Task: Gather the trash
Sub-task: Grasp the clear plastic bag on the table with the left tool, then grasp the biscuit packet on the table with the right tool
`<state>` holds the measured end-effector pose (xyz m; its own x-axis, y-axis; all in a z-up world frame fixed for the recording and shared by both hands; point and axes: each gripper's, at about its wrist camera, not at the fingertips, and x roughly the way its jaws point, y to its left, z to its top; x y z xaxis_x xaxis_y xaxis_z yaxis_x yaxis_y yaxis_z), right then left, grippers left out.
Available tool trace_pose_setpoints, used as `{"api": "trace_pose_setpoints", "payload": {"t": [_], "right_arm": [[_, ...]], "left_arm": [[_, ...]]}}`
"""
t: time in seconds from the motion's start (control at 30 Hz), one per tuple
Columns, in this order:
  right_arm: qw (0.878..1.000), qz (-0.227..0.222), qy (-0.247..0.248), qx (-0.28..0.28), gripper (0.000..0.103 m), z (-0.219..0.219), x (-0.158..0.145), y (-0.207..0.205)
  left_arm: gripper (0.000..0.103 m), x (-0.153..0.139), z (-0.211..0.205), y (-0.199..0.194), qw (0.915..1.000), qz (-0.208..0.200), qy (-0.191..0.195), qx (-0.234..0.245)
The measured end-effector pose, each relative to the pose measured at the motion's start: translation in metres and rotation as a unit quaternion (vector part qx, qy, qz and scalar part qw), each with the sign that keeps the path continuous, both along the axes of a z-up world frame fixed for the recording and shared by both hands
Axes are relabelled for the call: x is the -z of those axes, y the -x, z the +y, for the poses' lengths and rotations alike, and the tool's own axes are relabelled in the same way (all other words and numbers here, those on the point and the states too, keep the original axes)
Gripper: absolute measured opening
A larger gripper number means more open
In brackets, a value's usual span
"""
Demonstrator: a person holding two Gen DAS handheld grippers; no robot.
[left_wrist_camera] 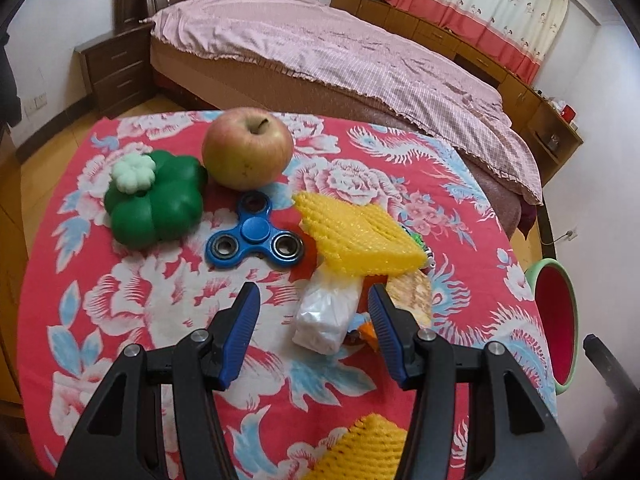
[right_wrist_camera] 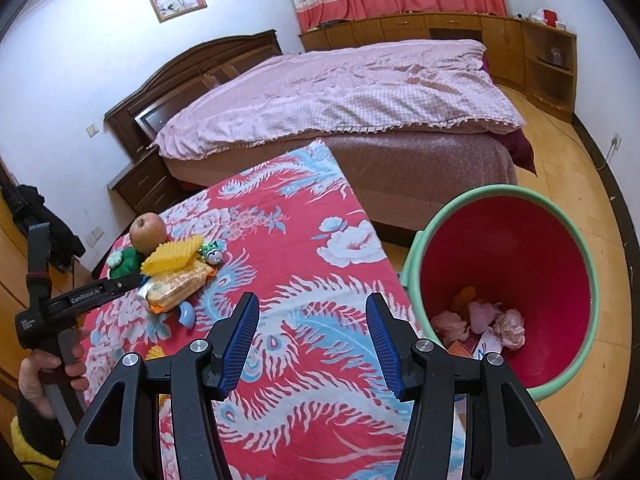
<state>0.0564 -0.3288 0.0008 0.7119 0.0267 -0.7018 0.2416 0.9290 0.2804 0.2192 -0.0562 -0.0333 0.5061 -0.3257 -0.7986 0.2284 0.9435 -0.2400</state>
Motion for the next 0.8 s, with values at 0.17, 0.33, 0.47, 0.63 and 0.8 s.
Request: {"api": "trace_pose_setpoints", "payload": {"t": [0.17, 0.33, 0.47, 0.63, 0.8], "right_arm": [[1.000, 0.011, 0.000, -0.008, 0.057, 0.008, 0.006, -0.015], [1.000, 0.022, 0.002, -0.018, 0.057, 0.017, 0.013, -0.030], [0.999, 0.030, 0.003, -0.028, 0.057, 0.023, 0.019, -0.040], [0.999, 0.036, 0.006, -0.040, 0.057, 0.031, 0.022, -0.050], [0.998, 0.035, 0.008, -0.058, 0.057, 0.043, 0.022, -0.059]], "left_arm": [[0.057, 0.014, -0.001, -0.008, 0.9998, 0.016, 0.008, 0.002], [0.056, 0.030, -0.003, -0.016, 0.9992, 0.033, 0.021, 0.001], [0.056, 0.030, -0.005, -0.016, 0.9995, 0.021, 0.023, 0.004], [0.037, 0.031, -0.003, -0.014, 0.9986, 0.027, 0.045, 0.010], [0.036, 0.025, 0.005, -0.006, 0.9987, 0.015, 0.048, -0.001]]}}
